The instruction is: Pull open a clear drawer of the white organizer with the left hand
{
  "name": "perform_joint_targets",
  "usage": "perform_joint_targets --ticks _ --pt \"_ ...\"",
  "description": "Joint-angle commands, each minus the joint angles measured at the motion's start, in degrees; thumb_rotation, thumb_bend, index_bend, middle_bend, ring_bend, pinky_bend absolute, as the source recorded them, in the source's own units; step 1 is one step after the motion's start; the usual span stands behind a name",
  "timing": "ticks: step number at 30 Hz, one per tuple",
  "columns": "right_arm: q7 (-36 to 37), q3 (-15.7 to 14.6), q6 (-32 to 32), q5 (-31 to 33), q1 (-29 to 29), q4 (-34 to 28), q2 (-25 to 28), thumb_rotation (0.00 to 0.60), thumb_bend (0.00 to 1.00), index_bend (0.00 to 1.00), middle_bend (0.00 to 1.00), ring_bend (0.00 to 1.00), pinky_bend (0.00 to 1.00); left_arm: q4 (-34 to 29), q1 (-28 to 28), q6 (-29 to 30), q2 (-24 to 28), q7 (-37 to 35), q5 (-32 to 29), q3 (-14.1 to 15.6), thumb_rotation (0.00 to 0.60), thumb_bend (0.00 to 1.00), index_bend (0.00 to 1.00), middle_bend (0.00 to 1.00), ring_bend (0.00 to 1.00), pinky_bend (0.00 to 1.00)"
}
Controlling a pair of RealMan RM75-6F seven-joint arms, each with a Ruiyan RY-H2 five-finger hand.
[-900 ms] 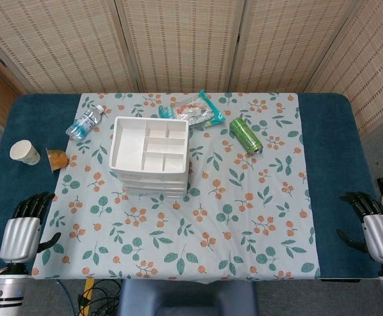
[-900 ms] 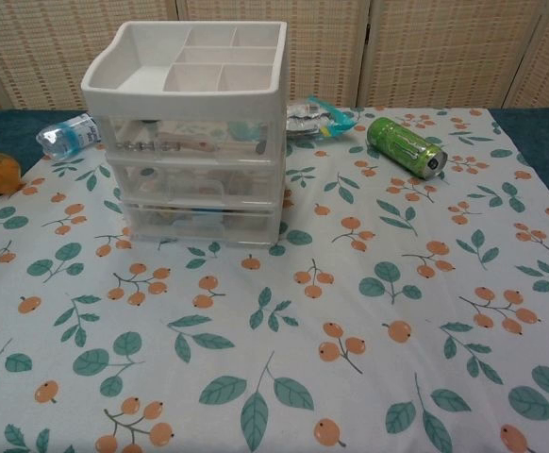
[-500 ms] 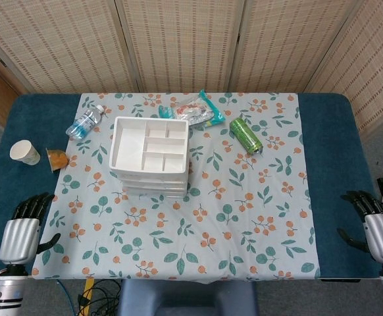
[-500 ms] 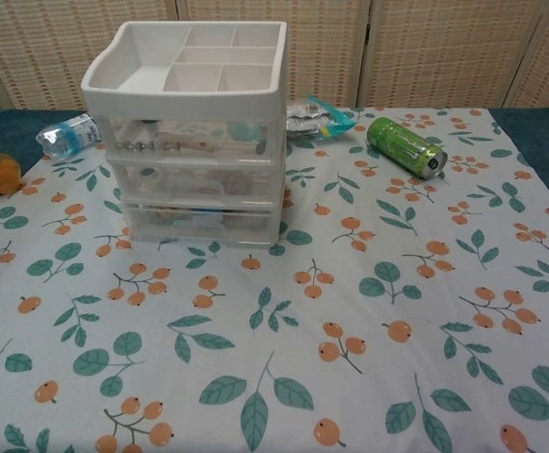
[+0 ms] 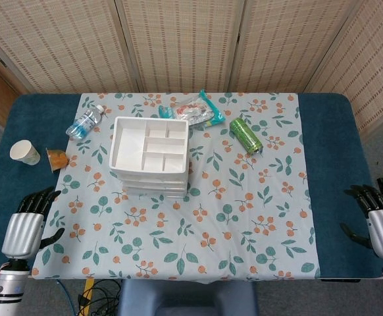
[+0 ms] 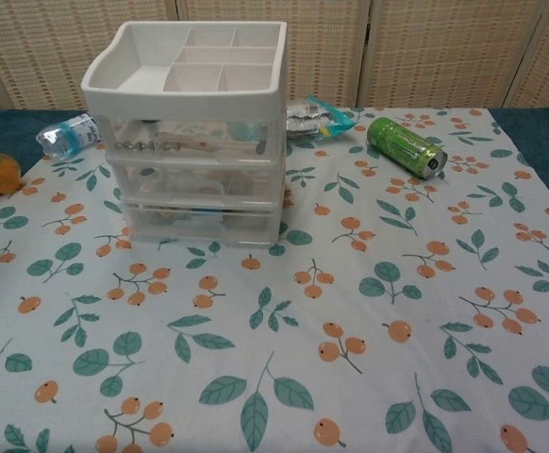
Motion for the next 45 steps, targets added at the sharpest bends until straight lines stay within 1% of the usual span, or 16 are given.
perform_joint_targets --ticks 1,5,6,7,8,10,12,15,17,19,22,25,27,31,36,45 --pt "-0.28 0.18 -0.24 0.23 0.26 -0.30 0.15 0.600 0.23 0.22 0.19 0.17 0.21 1.76 -1.42 -0.40 -0.82 -4.35 2.41 -0.19 0.600 0.17 0.22 0.22 0.26 0.36" --pt "-0.45 0.46 -1.15 0.79 0.82 -0.32 0.24 0.600 0.23 0.22 0.19 0.17 0.21 4.35 -2.97 -1.19 -1.60 -9.99 5.09 0.14 0.600 0.17 0.27 0.33 0.40 0.61" --pt "-0.47 0.55 -1.33 0.89 0.97 -0.28 0.23 0.600 0.23 0.22 0.19 0.17 0.21 5.08 -3.42 -1.40 -1.72 -11.02 5.90 0.28 0.600 0.17 0.29 0.36 0.43 0.66" --pt "-0.48 0.62 -1.52 0.95 1.12 -0.26 0.21 0.600 0.23 0.22 0.19 0.17 0.21 5.85 -3.87 -1.59 -1.85 -11.89 6.64 0.39 0.600 0.17 0.31 0.43 0.50 0.74" --pt "-0.50 0.70 -1.77 1.01 1.34 -0.23 0.16 0.600 0.23 0.22 0.19 0.18 0.21 6.79 -4.46 -1.99 -2.04 -12.96 7.50 0.61 0.600 0.17 0.33 0.50 0.57 0.79" --pt "-0.58 0.85 -2.22 1.08 1.75 -0.13 0.04 0.600 0.23 0.22 0.19 0.18 0.21 8.17 -5.57 -3.02 -2.38 -15.41 8.62 1.05 0.600 0.17 0.36 0.61 0.67 0.87" --pt "-0.68 0.99 -2.57 1.11 2.10 -0.07 -0.03 0.600 0.23 0.22 0.19 0.18 0.21 9.10 -6.57 -4.30 -2.65 -18.31 9.12 1.49 0.600 0.18 0.37 0.67 0.73 0.92" --pt "-0.96 1.28 -2.84 1.15 2.59 -0.09 -0.01 0.600 0.23 0.22 0.19 0.18 0.21 10.43 -8.72 -7.02 -2.78 -25.00 10.45 2.63 0.600 0.25 0.37 0.76 0.81 0.99" --pt "-1.36 1.52 -2.94 1.27 2.85 -0.30 0.24 0.600 0.23 0.22 0.19 0.19 0.21 11.51 -10.52 -9.05 -2.77 -31.25 11.56 3.59 0.600 0.29 0.38 0.81 0.86 1.00" --pt "-1.82 1.78 -2.81 1.35 2.99 -0.55 0.53 0.600 0.23 0.22 0.19 0.20 0.21 12.59 -11.92 -10.66 -2.98 -34.76 12.01 4.07 0.600 0.33 0.38 0.86 0.91 1.00" --pt "-2.45 2.18 -2.61 1.61 3.19 -1.03 0.93 0.600 0.23 0.22 0.19 0.20 0.21 14.07 -14.03 -13.66 -3.27 -34.81 12.06 4.32 0.600 0.34 0.35 0.89 0.95 1.00" --pt "-3.02 2.35 -2.69 1.81 3.39 -1.45 1.14 0.600 0.23 0.22 0.19 0.20 0.21 13.96 -15.70 -16.02 -4.00 -32.43 11.22 3.82 0.600 0.34 0.30 0.90 0.96 1.00" --pt "-3.22 2.37 -2.90 1.99 3.53 -1.70 1.18 0.600 0.23 0.22 0.19 0.21 0.21 13.45 -16.73 -17.49 -4.95 -33.24 10.20 3.50 0.600 0.34 0.26 0.90 0.97 1.00" --pt "-3.61 2.41 -3.01 2.16 3.69 -1.95 1.26 0.600 0.24 0.22 0.19 0.21 0.21 12.98 -19.39 -22.09 -5.90 -40.67 8.03 3.59 0.600 0.34 0.17 0.90 0.97 1.00" --pt "-3.99 2.42 -2.37 2.47 3.36 -2.23 1.36 0.600 0.23 0.22 0.19 0.21 0.21 13.49 -21.88 -24.66 -6.96 -46.95 7.67 3.87 0.600 0.34 0.08 0.90 0.98 1.00" --pt "-3.43 1.59 -2.54 2.28 3.12 -1.63 0.33 0.600 0.24 0.22 0.19 0.21 0.21 13.03 -25.98 -28.87 -9.70 -54.87 5.90 3.34 0.600 0.34 0.00 0.90 0.99 1.00"
